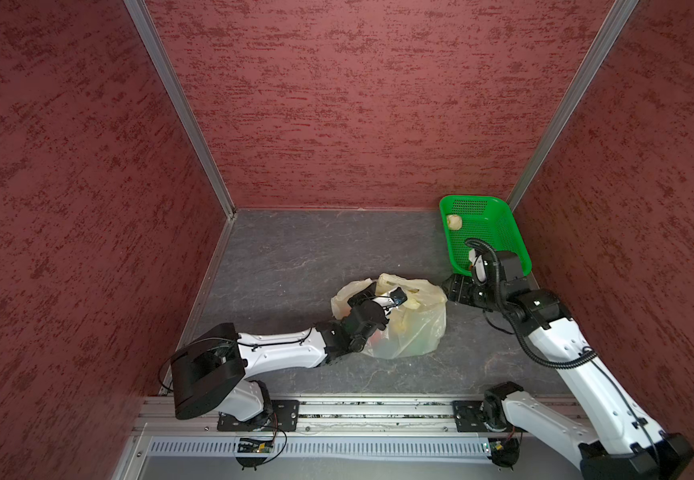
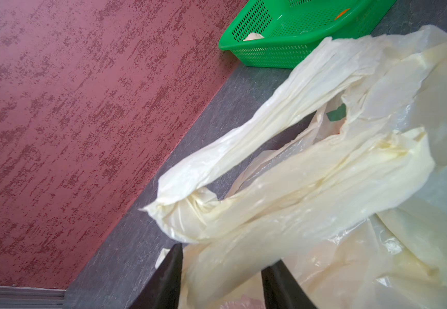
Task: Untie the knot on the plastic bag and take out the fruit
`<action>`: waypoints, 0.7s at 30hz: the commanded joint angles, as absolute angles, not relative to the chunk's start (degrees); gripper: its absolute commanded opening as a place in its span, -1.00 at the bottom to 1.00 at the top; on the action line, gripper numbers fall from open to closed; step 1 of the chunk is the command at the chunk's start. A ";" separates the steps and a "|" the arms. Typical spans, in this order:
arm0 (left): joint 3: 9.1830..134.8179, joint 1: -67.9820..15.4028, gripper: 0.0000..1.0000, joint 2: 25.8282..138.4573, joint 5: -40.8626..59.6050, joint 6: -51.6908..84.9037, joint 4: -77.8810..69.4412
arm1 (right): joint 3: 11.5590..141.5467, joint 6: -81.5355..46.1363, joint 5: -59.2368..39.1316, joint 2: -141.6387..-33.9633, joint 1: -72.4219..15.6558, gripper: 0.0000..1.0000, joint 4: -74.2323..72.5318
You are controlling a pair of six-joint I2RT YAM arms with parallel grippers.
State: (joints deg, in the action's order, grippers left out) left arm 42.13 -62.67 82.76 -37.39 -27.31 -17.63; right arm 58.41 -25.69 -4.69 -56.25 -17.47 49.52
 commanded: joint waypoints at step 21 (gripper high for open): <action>36.51 -54.89 -1.00 59.36 -24.80 -6.73 -1.00 | 66.32 -18.28 -5.19 -68.50 -30.49 0.67 42.59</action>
